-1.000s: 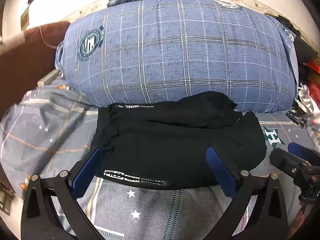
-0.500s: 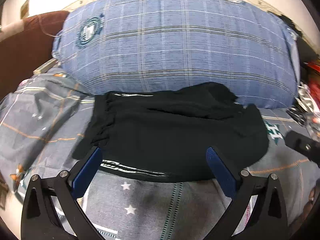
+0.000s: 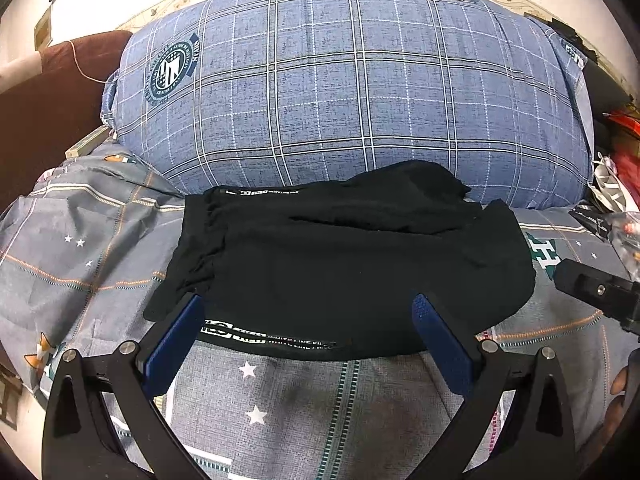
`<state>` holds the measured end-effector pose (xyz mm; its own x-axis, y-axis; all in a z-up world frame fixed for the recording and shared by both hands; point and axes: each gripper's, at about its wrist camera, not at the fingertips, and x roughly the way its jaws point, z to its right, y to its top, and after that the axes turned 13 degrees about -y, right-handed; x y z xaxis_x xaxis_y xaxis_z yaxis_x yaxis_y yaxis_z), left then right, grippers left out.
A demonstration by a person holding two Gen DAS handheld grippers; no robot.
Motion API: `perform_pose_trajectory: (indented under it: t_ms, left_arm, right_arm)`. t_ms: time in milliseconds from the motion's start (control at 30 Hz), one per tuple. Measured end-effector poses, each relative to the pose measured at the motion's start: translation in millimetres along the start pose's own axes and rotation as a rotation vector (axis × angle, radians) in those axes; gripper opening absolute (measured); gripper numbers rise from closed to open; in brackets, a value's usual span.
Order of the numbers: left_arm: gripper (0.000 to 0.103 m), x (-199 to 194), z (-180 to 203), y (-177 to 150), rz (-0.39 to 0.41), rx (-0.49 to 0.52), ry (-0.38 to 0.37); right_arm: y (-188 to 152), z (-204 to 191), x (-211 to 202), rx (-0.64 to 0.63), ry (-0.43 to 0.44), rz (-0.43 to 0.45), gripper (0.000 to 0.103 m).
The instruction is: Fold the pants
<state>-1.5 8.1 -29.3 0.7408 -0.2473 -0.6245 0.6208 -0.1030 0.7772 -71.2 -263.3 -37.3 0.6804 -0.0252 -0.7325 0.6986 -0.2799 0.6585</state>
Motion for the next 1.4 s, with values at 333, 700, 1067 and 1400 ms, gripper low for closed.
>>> perform_pose_trajectory:
  t_ms: [333,700,1067,1400]
  left_arm:
    - [0.103,2,0,0,-0.018,-0.012,-0.01]
    - [0.103,2,11,-1,-0.035,0.034,-0.055]
    - [0.103,20,43,-5,-0.147,0.036,-0.314]
    - [0.103,88,127,30,-0.29,0.006,-0.463]
  right_arm:
    - [-2,-1,6,-0.002,-0.02,-0.02,0.102]
    - [6,14,0,0.023,-0.04,-0.001,0.102]
    - [72,61,22,0.152,-0.019,-0.107,0.091]
    - [80,119,82,0.281,0.026,-0.284,0.067]
